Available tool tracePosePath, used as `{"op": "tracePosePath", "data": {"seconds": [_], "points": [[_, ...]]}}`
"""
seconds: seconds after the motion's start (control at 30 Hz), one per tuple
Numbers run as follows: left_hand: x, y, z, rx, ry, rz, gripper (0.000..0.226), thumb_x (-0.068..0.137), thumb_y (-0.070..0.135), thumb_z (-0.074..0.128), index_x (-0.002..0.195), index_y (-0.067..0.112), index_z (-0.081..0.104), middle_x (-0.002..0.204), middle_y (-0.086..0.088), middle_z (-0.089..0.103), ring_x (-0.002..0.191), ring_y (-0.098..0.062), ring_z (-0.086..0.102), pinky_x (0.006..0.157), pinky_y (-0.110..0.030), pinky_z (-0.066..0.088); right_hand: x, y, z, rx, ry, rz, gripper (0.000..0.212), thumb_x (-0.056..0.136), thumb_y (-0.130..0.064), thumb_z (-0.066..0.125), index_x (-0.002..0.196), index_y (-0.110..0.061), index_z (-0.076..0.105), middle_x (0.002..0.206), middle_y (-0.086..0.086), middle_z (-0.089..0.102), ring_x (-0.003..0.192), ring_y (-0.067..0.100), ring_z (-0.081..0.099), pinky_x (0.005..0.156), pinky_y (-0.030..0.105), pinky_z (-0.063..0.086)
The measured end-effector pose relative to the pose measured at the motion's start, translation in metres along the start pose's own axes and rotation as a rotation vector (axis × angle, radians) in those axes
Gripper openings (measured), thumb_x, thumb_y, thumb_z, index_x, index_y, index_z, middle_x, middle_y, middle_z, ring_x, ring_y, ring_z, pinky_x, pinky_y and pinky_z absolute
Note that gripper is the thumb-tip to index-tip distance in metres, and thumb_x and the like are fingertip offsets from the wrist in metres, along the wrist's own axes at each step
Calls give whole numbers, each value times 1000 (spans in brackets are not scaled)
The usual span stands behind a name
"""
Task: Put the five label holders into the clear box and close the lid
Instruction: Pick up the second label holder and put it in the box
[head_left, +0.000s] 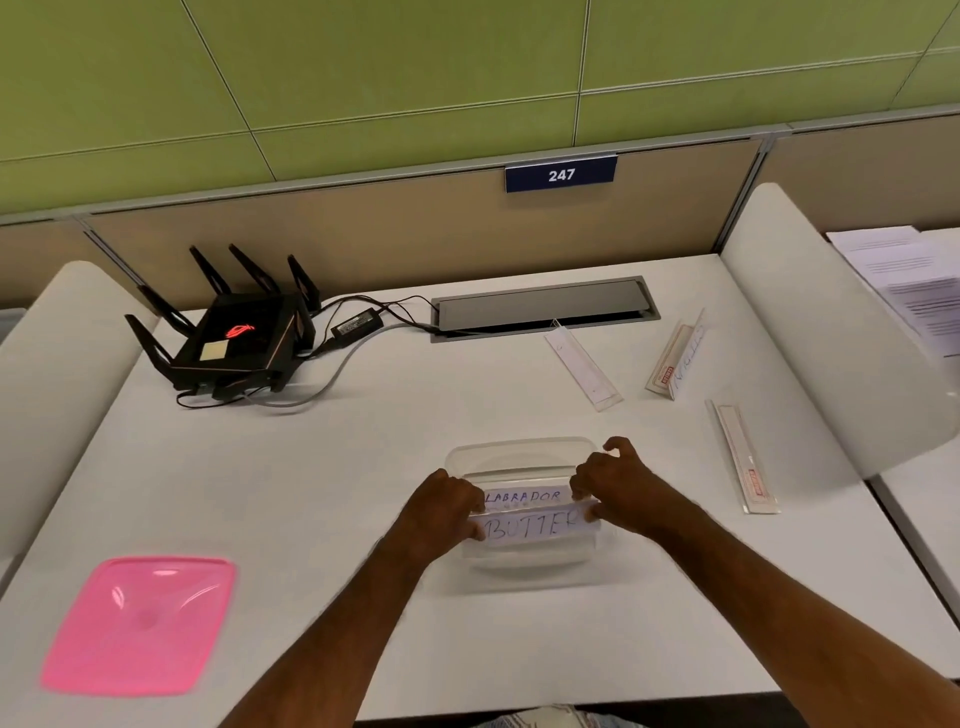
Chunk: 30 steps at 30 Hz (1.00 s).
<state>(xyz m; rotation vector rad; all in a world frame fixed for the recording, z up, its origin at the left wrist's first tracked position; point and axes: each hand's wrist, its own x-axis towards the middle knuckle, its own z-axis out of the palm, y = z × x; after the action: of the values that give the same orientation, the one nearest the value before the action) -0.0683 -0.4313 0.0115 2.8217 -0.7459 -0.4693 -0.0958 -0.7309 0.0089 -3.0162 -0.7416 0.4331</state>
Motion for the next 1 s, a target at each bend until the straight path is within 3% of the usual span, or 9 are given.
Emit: {"op": "tracePosePath", "data": {"seconds": [0.2, 0.37, 0.43, 0.5, 0.6, 0.77, 0.87, 1.0], "points": [[7, 7, 4, 87, -105, -35, 30, 85, 31, 74, 112, 17, 72, 112, -6, 70, 111, -23, 53, 86, -29, 46, 6, -7, 4, -64, -47, 19, 25, 89, -29, 68, 114, -26, 68, 114, -7, 69, 118, 14, 56, 116, 41, 8], [10, 15, 10, 182, -161, -25, 27, 88, 14, 64, 115, 10, 66, 101, -4, 64, 101, -23, 59, 75, -21, 42, 9, -10, 11, -77, -56, 29, 22, 89, -22, 67, 110, -26, 70, 116, -8, 69, 118, 12, 56, 117, 40, 5], [12, 19, 9, 248, -190, 26, 26, 91, 15, 62, 116, 9, 66, 114, -13, 68, 100, -21, 62, 75, -19, 35, 10, -10, 14, -81, -52, 25, 21, 89, -21, 67, 109, -25, 71, 115, -9, 70, 118, 11, 56, 117, 40, 5], [11, 18, 10, 192, -171, -6, 29, 93, 16, 61, 121, 8, 64, 121, -18, 67, 95, -16, 67, 77, -18, 39, 10, -11, 16, -82, -51, 27, 19, 89, -20, 67, 107, -25, 71, 113, -8, 71, 117, 12, 57, 117, 40, 4], [10, 16, 11, 112, -183, -51, 23, 95, 22, 62, 114, 9, 68, 119, -14, 68, 111, -29, 60, 97, -30, 36, 11, -12, 17, -95, -56, 27, 17, 91, -19, 65, 107, -23, 70, 113, -6, 71, 117, 14, 58, 117, 41, 5], [12, 15, 18, 161, -165, -68, 22, 92, 18, 65, 110, 7, 71, 114, -16, 66, 107, -30, 61, 89, -24, 33, 9, -14, 20, -142, -60, 19, 17, 96, -17, 57, 108, -20, 69, 113, -2, 70, 113, 19, 59, 119, 44, 5], [12, 17, 16, 212, -163, -32, 19, 93, 17, 64, 108, 7, 70, 112, -15, 68, 109, -29, 61, 98, -30, 38, 10, -15, 22, -174, -72, 14, 17, 97, -16, 56, 107, -19, 69, 112, -1, 70, 112, 22, 59, 119, 45, 6], [14, 17, 15, 270, -175, 1, 21, 96, 21, 62, 112, 8, 66, 116, -13, 69, 110, -30, 60, 97, -32, 38, 10, -17, 16, -198, -97, 19, 16, 97, -18, 56, 109, -18, 67, 114, -1, 69, 114, 22, 57, 120, 46, 7]]}}
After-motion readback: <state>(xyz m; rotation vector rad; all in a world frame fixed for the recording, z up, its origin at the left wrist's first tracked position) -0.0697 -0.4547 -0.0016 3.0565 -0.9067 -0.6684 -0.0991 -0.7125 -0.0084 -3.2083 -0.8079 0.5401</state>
